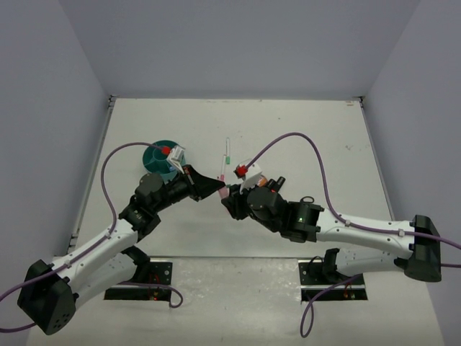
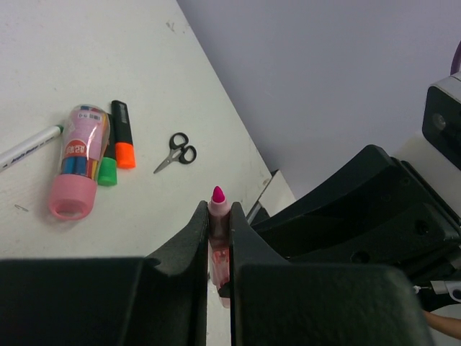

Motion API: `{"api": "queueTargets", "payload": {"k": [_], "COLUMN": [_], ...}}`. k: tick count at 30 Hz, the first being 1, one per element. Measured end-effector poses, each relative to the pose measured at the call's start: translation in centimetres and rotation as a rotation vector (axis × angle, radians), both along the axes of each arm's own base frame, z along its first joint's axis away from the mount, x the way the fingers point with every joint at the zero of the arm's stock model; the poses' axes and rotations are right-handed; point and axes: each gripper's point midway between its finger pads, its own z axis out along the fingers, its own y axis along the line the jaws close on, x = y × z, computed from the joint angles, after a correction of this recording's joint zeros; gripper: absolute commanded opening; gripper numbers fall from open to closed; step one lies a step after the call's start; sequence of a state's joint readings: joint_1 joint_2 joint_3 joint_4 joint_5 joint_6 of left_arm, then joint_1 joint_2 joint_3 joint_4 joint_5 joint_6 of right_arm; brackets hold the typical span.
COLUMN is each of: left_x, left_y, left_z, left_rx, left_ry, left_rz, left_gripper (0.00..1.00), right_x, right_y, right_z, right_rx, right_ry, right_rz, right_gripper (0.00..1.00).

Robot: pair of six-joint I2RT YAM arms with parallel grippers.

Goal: Sort the stationery into containers
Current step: Close the pen cap on the pen.

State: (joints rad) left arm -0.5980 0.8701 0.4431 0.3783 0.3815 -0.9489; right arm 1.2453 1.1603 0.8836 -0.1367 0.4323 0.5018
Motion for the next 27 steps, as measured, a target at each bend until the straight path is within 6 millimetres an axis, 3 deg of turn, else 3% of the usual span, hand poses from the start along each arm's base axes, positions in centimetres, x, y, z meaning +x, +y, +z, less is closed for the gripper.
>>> {"api": "queueTargets", "payload": {"k": [11,16,17,19,22,27], "left_x": [0.2,0.2,0.2,0.1,0.3,2.2], "left_y": [0.6,1.0,1.0,1.1,1.1,1.7], "left_z": [-1.3,-0.9,-0.8,-0.8,-0.7,4.3], "left_rx": [0.116,0.166,0.168,0.169,0.165,0.072], "left_ry": [0.039,0.047,0.048,0.051,0.048,-0.083], "left_rz": [0.030,0.046,0.047,0.046,0.055,0.146], "left_gripper": [0.00,0.00,0.00,0.00,0.00,0.00], "right_x": [-0.4,-0.5,-0.5,-0.6,-0.9,-4.0], "right_y": [0.7,1.2,1.3,1.4,1.4,0.7], "right_z": [-1.9,-1.6,-1.5,-1.5,-1.7,-5.9], "right_rx": [0.070,0.135,0.142,0.145,0.140,0.017], "right_ry": [0.009,0.010,0.010,0.010,0.018,0.092], "right_rz": [0.018,0.013,0.012,0.012,0.023,0.117], "right_gripper": [0.00,0.00,0.05,0.30,0.44,0.74]}}
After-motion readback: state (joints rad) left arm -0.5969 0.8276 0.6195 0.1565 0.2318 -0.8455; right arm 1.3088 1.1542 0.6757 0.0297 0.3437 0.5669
